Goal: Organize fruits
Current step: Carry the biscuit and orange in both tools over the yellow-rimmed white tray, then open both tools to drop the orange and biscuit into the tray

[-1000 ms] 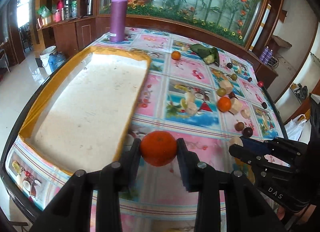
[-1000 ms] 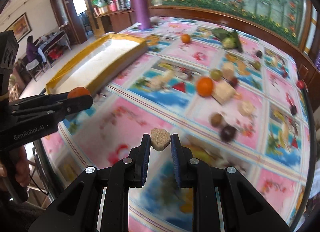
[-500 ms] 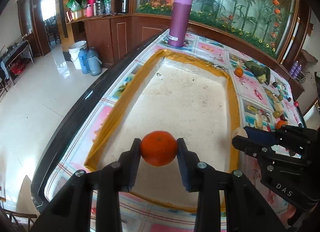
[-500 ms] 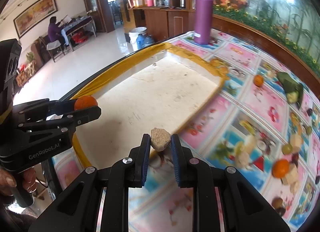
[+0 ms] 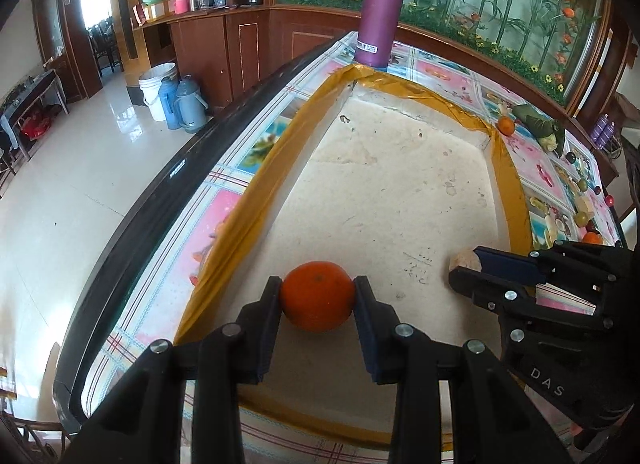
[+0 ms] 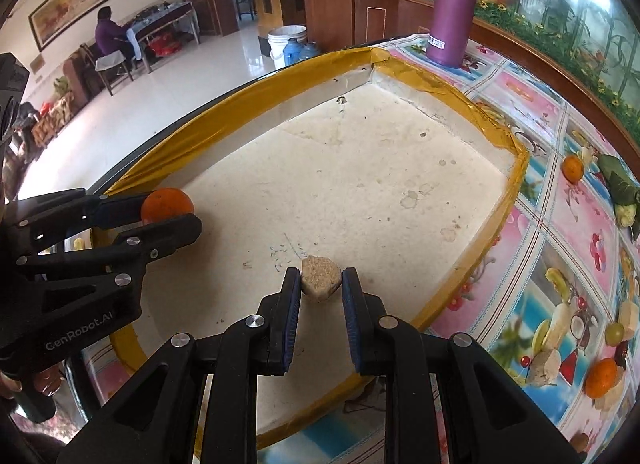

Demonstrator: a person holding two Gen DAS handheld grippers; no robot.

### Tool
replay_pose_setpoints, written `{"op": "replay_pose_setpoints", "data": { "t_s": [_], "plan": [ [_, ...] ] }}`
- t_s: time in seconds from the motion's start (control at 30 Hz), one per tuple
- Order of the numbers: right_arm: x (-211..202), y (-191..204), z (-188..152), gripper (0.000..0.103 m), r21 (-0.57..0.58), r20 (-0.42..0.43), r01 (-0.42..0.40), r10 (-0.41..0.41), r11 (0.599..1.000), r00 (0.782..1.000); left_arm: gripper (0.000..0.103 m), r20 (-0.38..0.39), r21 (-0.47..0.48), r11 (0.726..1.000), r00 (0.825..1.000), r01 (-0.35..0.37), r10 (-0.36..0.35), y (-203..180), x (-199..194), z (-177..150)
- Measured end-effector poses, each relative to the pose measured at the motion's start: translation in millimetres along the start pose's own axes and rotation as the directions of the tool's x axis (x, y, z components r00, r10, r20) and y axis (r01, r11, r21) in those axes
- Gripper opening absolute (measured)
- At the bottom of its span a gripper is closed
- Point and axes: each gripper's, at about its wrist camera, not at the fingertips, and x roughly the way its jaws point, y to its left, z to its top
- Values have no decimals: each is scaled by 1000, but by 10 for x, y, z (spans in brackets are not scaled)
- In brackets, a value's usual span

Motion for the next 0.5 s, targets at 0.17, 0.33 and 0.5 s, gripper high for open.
{"op": "replay_pose_setpoints", "data": {
  "t_s": [0.17, 0.33, 0.5],
  "plan": [
    [30, 5, 16, 21, -5, -9, 15, -15, 1000, 1000, 39, 8, 23, 999, 1000, -24, 24, 0, 2, -28],
    [4, 16, 3, 25, 5, -13, 21, -21, 1000, 1000, 39, 12, 10, 1000, 1000, -7, 7, 41, -41, -28],
    [-180, -32, -46, 26, 52, -2, 13, -13, 999, 1000, 57, 60, -10, 1000, 998, -18, 19, 101, -202, -71]
  ]
}}
